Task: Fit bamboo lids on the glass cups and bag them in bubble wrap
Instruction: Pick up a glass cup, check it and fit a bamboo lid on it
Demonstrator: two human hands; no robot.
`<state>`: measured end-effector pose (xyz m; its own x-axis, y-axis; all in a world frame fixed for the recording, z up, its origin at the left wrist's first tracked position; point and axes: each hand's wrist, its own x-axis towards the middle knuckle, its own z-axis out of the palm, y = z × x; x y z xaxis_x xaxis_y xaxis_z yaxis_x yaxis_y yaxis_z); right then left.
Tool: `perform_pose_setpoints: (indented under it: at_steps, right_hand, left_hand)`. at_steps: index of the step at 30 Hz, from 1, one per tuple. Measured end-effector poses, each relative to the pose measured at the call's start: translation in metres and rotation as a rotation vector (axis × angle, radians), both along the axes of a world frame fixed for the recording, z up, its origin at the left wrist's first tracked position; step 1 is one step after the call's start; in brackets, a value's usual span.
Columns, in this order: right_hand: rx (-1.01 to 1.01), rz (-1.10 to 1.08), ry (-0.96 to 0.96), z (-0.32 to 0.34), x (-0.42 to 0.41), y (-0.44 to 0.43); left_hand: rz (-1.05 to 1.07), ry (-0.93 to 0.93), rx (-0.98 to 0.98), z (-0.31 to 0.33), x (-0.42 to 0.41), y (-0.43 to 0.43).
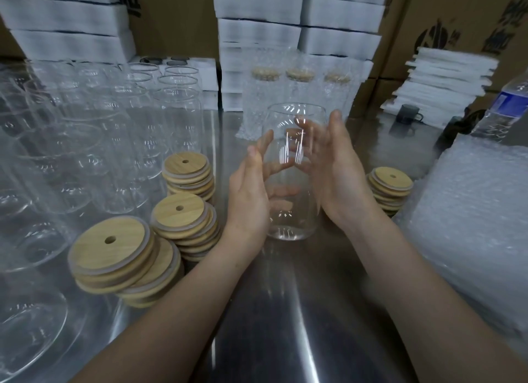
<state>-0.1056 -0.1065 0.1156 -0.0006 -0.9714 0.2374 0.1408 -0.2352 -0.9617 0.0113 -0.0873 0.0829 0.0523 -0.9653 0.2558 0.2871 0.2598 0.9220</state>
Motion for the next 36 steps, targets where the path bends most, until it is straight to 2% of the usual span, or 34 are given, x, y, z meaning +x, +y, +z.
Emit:
perform_pose_setpoints:
  at_steps: [4, 8, 13, 18, 23, 27, 33, 36]
  right_hand:
    - [-0.044, 0.148, -0.067, 0.006, -0.008, -0.001]
    - [-0.046, 0.203, -0.041, 0.01, -0.016, -0.004]
    - [-0.034, 0.125, 0.031, 0.009, -0.019, -0.002]
    - [-0.09, 0.045, -0.007, 0.01, -0.017, 0.003]
    - [-0.106, -0.097, 0.072, 0.009, -0.012, 0.005]
    - [-0.085, -0.14, 0.081, 0.011, -0.011, 0.007]
    - [-0.016, -0.142, -0.056, 0.012, -0.011, 0.008]
    - [0.073, -0.077, -0.188, 0.014, -0.016, 0.005]
  left_hand:
    - [0.03, -0.068, -0.093, 0.001, -0.001, 0.004]
    - [0.068, -0.276, -0.164, -0.001, -0.001, 0.008]
    - [0.201, -0.622, -0.184, -0.002, 0.001, 0.009]
    - [0.384, -0.86, -0.35, 0.002, 0.002, 0.009]
    - [0.583, -1.16, -0.472, 0.001, 0.005, 0.004]
    - [0.647, -1.225, -0.519, -0.004, 0.002, 0.003]
    - [0.725, -1.258, -0.588, -0.013, 0.0, -0.003]
    - [0.768, -1.244, -0.636, -0.017, 0.0, -0.006]
